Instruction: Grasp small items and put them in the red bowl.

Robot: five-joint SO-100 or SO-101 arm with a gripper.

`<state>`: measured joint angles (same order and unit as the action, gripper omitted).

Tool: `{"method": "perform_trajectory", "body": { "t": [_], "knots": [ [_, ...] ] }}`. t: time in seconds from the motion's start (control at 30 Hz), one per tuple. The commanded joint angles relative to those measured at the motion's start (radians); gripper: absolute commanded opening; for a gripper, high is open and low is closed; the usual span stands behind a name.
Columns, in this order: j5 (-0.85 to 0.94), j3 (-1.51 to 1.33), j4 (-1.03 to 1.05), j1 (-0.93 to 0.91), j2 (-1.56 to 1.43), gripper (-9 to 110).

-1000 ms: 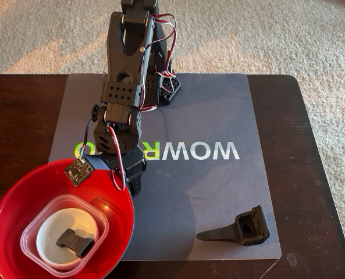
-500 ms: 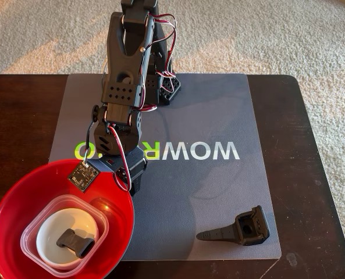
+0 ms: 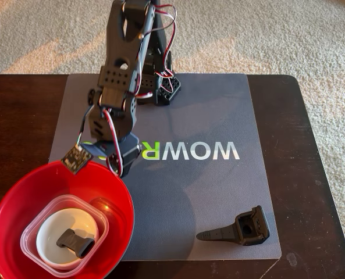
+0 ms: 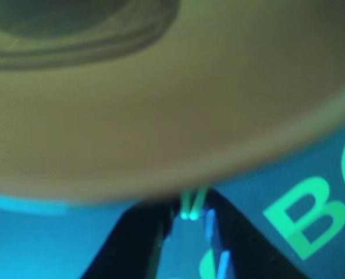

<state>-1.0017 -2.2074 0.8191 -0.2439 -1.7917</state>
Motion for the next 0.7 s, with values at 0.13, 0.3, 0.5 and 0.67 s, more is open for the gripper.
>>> {"method": "perform_trajectory", "body": {
  "t": [0.13, 0.3, 0.5, 0.67],
  "knots": [
    [0.173, -0.115, 0.179, 0.291, -0.413, 0],
    [0.423, -0.003, 0.357, 0.494, -0.482, 0],
    [0.471, 0.321, 0.469, 0.437, -0.351, 0],
    [0.339, 0.574, 0.518, 0.206, -0.222, 0]
  ]
}}
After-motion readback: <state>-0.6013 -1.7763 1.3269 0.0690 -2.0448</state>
